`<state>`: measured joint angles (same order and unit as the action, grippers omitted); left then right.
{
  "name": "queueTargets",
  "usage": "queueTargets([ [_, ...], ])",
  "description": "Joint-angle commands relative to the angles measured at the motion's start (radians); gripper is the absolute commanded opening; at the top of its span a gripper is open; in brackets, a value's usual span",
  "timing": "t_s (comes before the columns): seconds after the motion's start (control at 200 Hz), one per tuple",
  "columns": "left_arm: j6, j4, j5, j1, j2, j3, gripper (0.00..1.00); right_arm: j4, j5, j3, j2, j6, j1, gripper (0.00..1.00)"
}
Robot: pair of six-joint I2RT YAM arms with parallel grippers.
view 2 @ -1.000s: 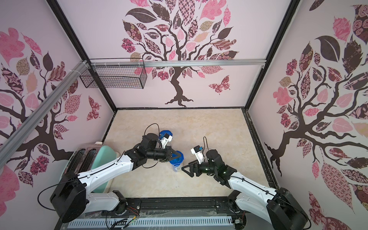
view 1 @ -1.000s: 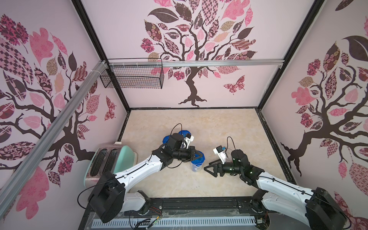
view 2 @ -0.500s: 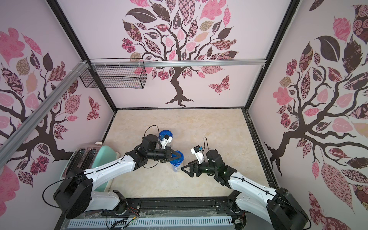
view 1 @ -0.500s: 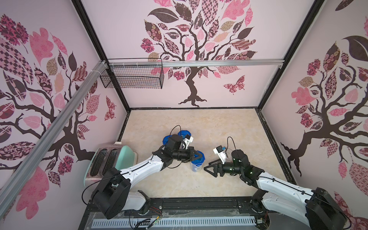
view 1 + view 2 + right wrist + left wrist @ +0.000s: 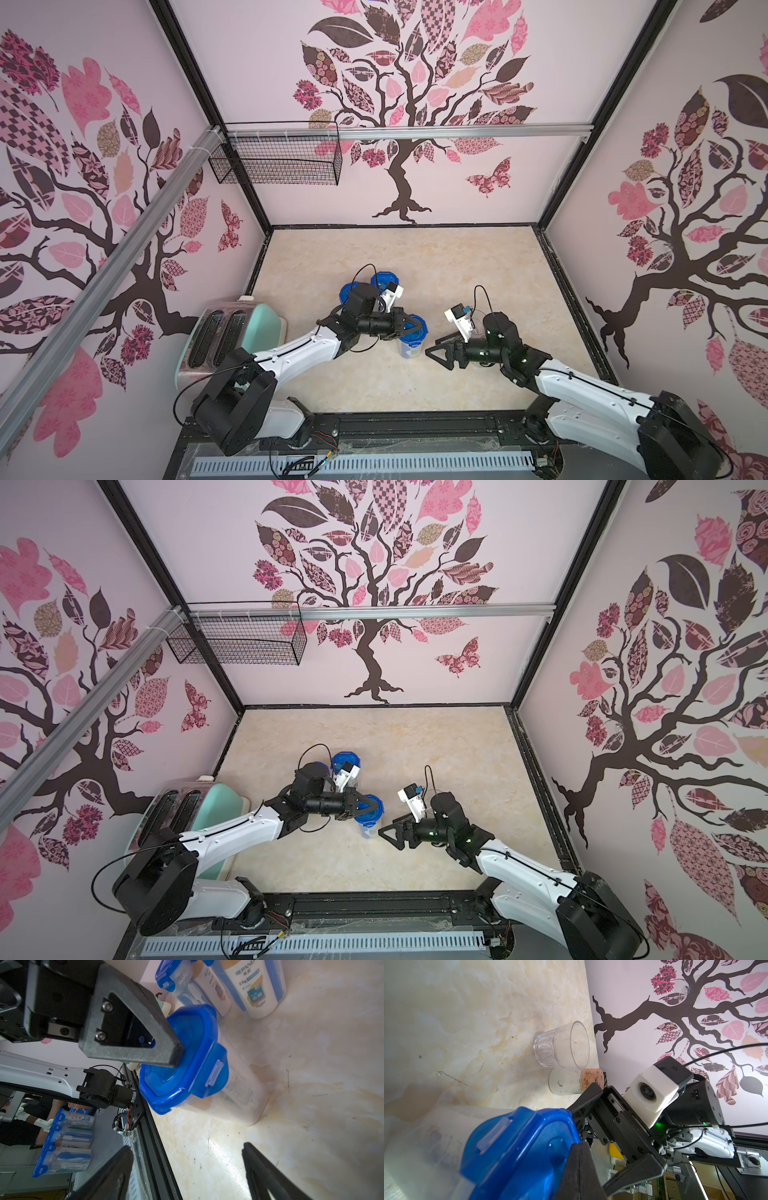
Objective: Take out toiletry kits
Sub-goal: Unfasten the latch on the container.
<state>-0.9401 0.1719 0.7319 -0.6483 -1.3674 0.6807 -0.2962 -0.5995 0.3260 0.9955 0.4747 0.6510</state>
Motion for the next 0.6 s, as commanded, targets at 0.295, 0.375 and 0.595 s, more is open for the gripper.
queueTargets([
  [0.295, 0.003, 0.032, -0.002, 0.012, -0.058, -0.089, 0.00, -0.016, -0.014, -0.005, -0.007, 0.001, -0.005, 0.86],
  [0.375, 0.003, 0.040, 0.001, 0.013, -0.072, -0.096, 0.00, -0.018, -0.015, -0.005, -0.008, 0.003, -0.005, 0.86],
  [0.595, -0.001, 0.044, 0.001, 0.022, -0.086, -0.109, 0.00, -0.027, -0.032, -0.005, -0.014, 0.007, -0.004, 0.86],
])
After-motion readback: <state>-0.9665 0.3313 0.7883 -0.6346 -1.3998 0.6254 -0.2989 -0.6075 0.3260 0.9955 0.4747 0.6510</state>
